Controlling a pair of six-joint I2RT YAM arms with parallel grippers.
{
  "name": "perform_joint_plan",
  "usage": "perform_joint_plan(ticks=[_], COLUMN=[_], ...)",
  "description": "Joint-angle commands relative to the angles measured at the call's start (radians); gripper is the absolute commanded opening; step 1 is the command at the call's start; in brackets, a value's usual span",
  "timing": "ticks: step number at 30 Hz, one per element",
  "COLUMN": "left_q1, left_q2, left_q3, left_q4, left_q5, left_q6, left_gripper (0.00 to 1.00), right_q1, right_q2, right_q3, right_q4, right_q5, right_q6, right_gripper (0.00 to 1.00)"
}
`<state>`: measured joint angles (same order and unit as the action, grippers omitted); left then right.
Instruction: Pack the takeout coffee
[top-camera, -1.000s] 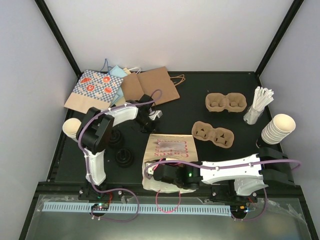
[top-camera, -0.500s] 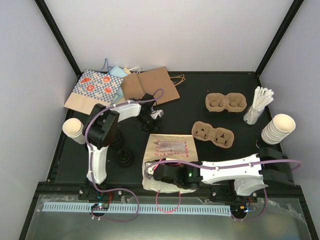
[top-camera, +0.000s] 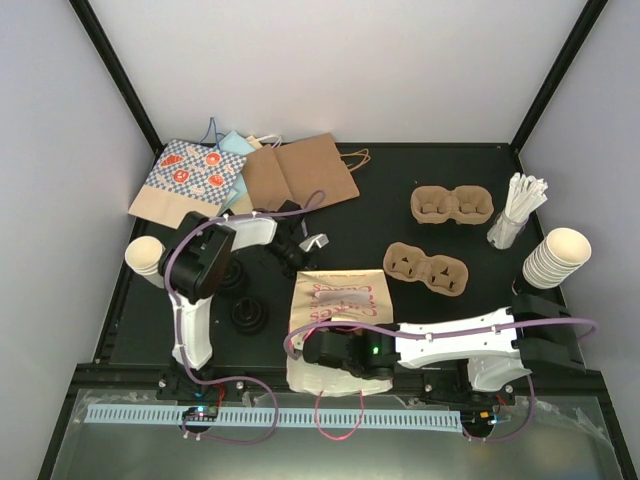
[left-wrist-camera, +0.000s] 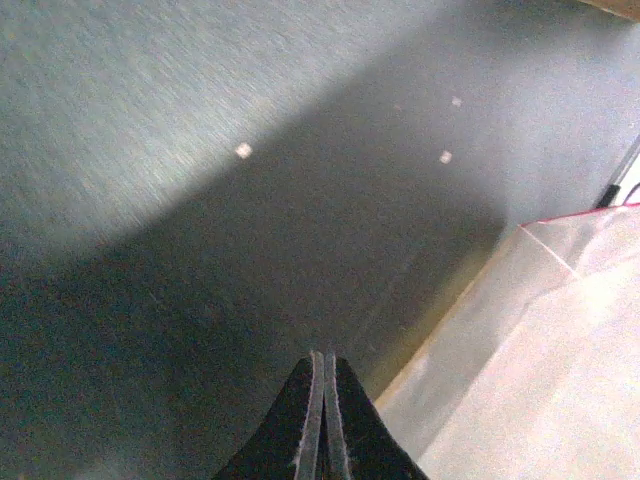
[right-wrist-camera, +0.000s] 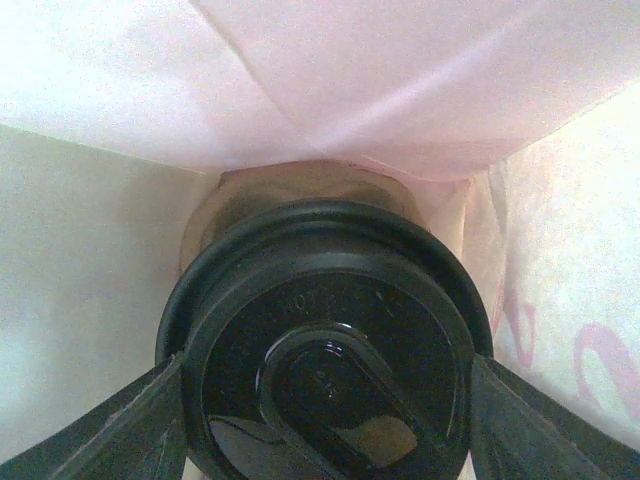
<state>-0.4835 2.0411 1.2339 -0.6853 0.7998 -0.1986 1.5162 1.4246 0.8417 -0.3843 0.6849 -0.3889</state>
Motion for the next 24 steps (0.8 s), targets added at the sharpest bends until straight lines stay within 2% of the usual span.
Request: perform_joint_plan(ticks=[1, 6, 18, 24], left_q1=[-0.010, -0.010, -0.016, -0.018], left_q2=[-0.158, -0.229, -0.261, -0.289], left_q3=[-0.072, -0.140, -0.286, -0.322], left_q4=[0.064, 0.095, 0.246, 0.267], left_q5=[0.122, 0.114, 0.133, 0.129], left_q6=[-0.045, -0.094, -0.242, -0.276], left_gripper=[0.02, 0.02, 0.02, 0.02], right_q1=[-0.005, -0.006, -0.006, -0.006], right_q2=[0.037, 0.065, 0.198, 0.265], right_q3=[0.032, 0.058, 0.151, 0.148], right_q4=[-0.056, -0.089, -0.189, -0.195], right_q5=[0.015, 0.037, 0.063, 0.062], right_q6=[0.032, 0.049, 0.050, 0.055], right_gripper=[0.63, 0.63, 0.63, 0.62])
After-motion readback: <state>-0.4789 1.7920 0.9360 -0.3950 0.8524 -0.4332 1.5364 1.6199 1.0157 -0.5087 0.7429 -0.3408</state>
